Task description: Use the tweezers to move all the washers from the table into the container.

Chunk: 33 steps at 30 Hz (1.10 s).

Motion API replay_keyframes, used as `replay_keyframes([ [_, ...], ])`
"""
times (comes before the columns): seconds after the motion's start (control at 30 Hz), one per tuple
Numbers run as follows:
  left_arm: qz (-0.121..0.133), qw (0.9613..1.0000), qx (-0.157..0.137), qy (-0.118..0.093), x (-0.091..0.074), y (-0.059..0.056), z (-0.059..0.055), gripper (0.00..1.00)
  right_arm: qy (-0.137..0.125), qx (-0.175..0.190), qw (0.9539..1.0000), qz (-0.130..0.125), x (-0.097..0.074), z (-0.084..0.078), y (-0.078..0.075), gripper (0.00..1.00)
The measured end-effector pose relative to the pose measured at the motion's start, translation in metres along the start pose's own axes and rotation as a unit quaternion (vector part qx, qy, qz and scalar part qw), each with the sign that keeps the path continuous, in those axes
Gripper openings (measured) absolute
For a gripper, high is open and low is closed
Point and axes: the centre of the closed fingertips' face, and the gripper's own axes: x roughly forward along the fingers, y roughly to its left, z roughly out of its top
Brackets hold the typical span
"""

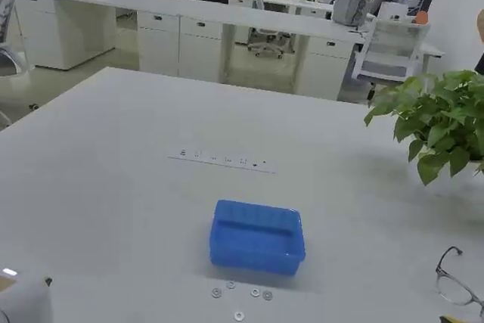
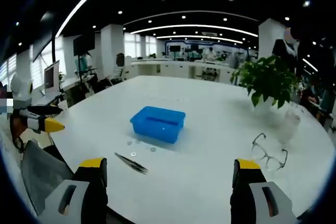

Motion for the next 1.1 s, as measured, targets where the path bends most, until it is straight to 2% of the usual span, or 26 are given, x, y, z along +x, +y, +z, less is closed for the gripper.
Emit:
replay_keyframes([
  [0.03,0.001,1.0000,0.002,-0.004,0.0001,0.0004,0.0009,0.99,0.001,0.000,1.0000,0.000,0.0001,-0.0002,0.0000,0.99],
  [0.27,-0.002,0.9999,0.006,0.011,0.0021,-0.0004,-0.0053,0.99,-0.001,0.006,1.0000,-0.001,-0.0006,0.0019,-0.0019,0.99],
  [0.7,-0.011,0.9998,0.016,0.008,0.0045,-0.0005,0.0007,0.99,0.005,0.003,0.9999,-0.010,0.0006,-0.0007,-0.0042,0.99],
  [1.1,-0.008,0.9997,0.020,0.011,0.0036,0.0019,0.0011,0.99,0.017,-0.004,0.9998,-0.002,0.0059,-0.0021,-0.0019,0.98],
])
